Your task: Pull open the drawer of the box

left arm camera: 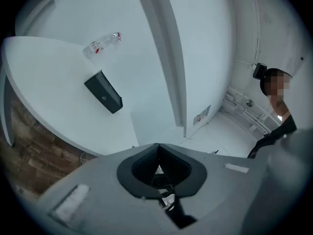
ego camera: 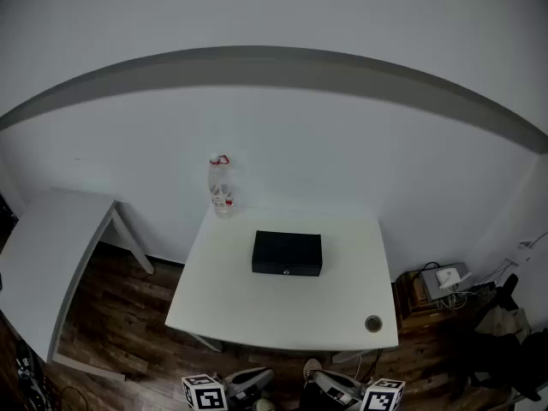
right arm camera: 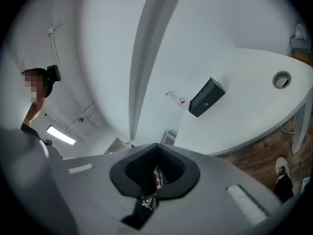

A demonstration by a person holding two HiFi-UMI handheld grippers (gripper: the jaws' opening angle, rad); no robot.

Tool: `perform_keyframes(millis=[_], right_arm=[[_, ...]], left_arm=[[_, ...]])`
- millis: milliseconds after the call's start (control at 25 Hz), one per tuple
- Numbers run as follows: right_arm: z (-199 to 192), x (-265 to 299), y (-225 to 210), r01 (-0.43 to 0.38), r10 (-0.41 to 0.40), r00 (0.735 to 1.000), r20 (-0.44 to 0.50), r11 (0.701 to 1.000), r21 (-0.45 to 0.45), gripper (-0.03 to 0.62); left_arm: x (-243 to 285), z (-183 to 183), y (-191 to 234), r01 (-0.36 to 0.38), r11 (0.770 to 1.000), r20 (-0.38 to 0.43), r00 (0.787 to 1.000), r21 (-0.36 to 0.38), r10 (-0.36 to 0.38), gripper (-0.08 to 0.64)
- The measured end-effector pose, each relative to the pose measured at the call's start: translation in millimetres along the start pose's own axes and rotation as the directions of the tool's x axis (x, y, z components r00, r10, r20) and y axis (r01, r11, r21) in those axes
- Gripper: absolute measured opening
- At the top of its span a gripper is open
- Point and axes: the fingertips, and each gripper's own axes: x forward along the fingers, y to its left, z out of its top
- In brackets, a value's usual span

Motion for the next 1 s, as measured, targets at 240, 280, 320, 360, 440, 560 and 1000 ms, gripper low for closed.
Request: perform_keyframes(millis=[240,280,320,360,440,560,1000], right_arm=[[2,-3,-2,0.008,-0.008,1.000,-0.001,1.000,-0.009,0.003],[3,-3,-2,0.008,-0.008,1.000,0.000,1.000,-0.009,0.003],[3,-3,-2,0.007,-0.007,1.000,0.002,1.000,-0.008,0.003],[4,-3,-2,0.006,-0.006,1.000,0.004,1.000,-0.007,0.003],[5,-5,-2,0.007,-0.007,1.000,0.007,1.000,-0.008,0.003],[6,-7,-4,0.010,-0.010,1.000,0.014,1.000,-0.010,0.003],[26,-11,-32,0.067,-0.067,0.998,0.015,0.998,0.006,0.005]], left_arm=[[3,-3,3,0.014,1.000,0.006,1.000,-0.003,-0.014,0.002],[3,-3,4,0.014,1.000,0.005,1.000,-0.002,-0.014,0.002],[4,-3,3,0.013,1.000,0.004,1.000,-0.003,-0.013,0.002],[5,-2,3,0.013,1.000,0.003,1.000,-0.004,-0.013,0.002],[7,-3,2,0.014,1.000,0.000,1.000,-0.003,-0.014,0.002],[9,-4,1,0.019,1.000,-0.009,1.000,0.006,-0.019,0.002],[15,-2,3,0.003,1.000,-0.004,1.000,-0.023,-0.003,0.002]])
